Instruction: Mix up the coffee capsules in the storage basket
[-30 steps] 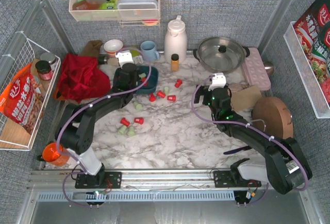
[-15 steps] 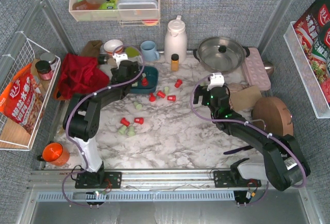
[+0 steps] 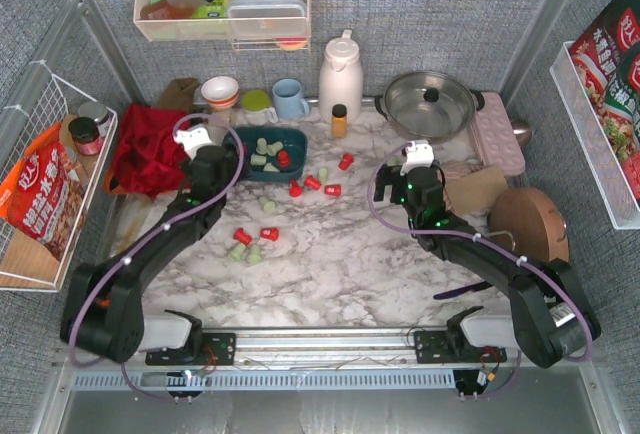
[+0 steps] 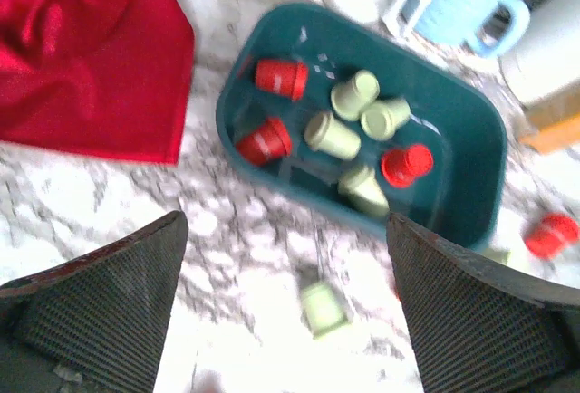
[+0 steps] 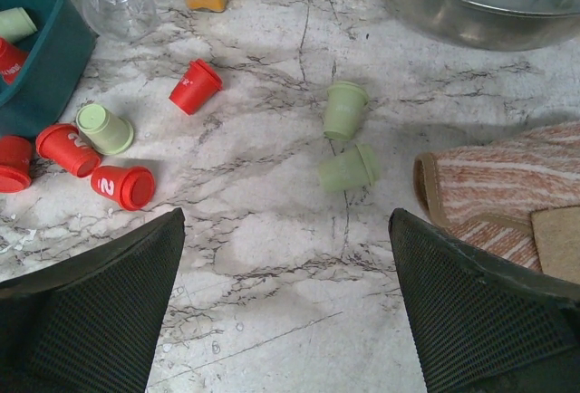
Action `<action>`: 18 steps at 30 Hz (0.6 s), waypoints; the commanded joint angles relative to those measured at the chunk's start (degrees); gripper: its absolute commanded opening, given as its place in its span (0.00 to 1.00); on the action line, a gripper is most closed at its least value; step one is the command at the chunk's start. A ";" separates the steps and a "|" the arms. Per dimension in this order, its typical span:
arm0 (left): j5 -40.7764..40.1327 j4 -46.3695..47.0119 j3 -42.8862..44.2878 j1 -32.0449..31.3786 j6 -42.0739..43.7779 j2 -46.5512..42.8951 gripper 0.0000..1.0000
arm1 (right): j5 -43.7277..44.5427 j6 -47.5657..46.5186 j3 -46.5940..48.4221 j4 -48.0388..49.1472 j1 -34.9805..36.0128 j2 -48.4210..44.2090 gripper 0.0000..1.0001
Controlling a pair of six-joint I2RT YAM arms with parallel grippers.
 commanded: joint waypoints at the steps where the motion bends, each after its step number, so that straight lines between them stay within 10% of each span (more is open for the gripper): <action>1: 9.80 -4.81 -5.45 0.05 -3.14 -8.21 0.90 | 0.12 0.38 0.66 0.17 0.06 0.28 0.99; 10: 10.34 -31.74 -9.18 -4.26 -9.41 -17.32 0.74 | -0.85 1.30 1.19 0.00 0.08 1.92 0.99; 18: 8.35 -36.39 -13.24 -6.03 -11.60 -17.73 0.70 | -0.91 1.31 1.54 -0.54 0.11 2.06 0.99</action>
